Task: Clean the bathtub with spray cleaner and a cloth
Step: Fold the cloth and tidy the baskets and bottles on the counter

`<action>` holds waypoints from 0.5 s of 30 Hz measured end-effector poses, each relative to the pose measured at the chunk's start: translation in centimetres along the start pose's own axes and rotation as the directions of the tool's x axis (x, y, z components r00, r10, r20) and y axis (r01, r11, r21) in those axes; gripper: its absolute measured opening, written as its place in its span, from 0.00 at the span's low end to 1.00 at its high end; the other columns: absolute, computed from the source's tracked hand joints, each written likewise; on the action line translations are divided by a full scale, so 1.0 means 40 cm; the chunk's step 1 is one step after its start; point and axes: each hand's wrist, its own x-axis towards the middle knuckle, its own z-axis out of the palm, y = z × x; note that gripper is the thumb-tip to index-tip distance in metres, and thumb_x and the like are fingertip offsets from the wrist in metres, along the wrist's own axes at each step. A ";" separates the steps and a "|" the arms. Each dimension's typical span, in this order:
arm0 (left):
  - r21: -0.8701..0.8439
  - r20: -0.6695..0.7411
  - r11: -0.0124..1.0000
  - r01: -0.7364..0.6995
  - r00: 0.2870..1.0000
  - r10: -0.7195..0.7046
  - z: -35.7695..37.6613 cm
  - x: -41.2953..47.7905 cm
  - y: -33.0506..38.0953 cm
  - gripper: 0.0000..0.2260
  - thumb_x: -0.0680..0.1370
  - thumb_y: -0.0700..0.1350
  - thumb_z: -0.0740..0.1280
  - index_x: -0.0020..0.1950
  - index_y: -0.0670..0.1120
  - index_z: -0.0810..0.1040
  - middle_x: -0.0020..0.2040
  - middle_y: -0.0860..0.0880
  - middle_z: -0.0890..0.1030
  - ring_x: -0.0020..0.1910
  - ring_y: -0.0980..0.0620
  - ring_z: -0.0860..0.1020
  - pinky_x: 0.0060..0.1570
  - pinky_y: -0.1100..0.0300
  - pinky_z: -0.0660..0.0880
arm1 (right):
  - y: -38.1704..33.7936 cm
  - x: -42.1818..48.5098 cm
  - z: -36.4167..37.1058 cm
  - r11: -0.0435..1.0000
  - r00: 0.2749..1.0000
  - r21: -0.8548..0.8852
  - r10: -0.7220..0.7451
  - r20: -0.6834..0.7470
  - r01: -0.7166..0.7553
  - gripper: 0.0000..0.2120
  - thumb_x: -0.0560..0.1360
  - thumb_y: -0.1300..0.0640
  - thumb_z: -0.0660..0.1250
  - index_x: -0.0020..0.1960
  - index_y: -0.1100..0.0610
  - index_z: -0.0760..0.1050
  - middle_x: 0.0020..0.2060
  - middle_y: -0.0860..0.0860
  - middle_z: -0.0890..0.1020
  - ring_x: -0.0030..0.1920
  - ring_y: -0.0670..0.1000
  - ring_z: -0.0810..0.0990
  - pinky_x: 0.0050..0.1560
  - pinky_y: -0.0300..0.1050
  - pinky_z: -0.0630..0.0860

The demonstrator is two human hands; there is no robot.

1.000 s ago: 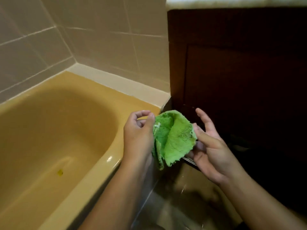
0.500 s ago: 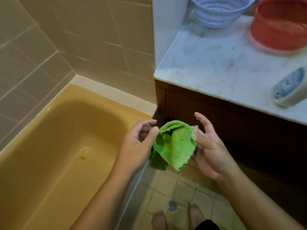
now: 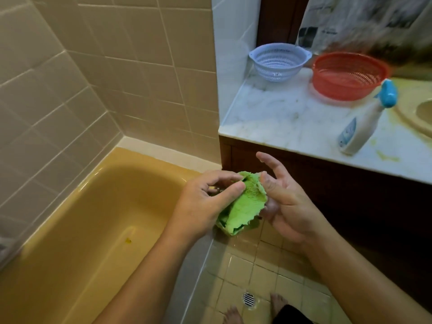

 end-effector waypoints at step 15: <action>-0.508 -0.083 0.829 0.234 0.944 -0.318 -0.043 -0.007 -0.048 0.02 0.78 0.46 0.69 0.45 0.50 0.78 0.46 0.48 0.82 0.41 0.53 0.79 0.38 0.58 0.72 | 0.017 -0.028 0.015 0.993 0.979 -0.032 -0.114 -0.171 0.110 0.25 0.76 0.59 0.67 0.73 0.49 0.70 0.48 0.56 0.83 0.48 0.53 0.84 0.46 0.48 0.83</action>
